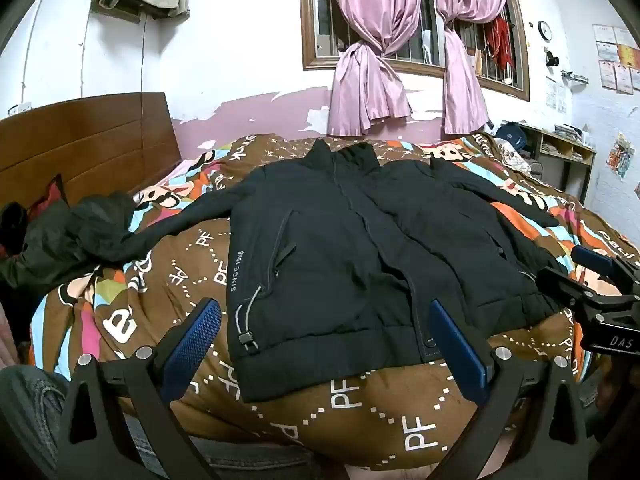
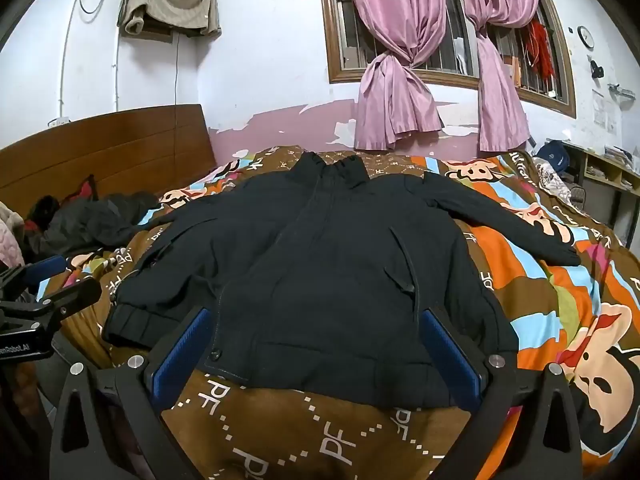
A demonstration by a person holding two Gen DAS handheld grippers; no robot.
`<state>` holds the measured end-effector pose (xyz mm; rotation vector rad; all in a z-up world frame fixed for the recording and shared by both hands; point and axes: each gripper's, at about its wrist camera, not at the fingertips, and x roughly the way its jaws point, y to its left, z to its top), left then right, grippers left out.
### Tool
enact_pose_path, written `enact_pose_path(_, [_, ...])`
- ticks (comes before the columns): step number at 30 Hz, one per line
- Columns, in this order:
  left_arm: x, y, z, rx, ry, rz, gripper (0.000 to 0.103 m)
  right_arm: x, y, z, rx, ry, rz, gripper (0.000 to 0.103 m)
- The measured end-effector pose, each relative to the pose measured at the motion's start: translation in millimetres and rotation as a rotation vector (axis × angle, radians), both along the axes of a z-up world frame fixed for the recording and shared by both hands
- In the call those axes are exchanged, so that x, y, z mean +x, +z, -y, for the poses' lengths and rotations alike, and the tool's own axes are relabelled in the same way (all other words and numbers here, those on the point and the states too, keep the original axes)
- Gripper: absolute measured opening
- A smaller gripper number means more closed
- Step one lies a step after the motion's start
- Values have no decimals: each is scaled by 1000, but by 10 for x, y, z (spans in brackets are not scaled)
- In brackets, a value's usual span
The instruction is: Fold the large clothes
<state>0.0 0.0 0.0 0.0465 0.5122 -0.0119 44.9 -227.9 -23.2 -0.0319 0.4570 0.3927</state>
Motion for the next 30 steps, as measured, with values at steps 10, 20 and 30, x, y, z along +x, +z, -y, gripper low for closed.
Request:
enact_pose_path(10, [-9,6,-2,-5,-2,1,101,4,-1,12,0,-3,-3,103])
enact_pose_path(20, [-37,7,24,1,-5,3,101,26,-26,8,0,-3,-11,103])
enact_pose_path(30, [2,-1,0,-3,-1,-4,101,28,-86,23,1,-4,-17,103])
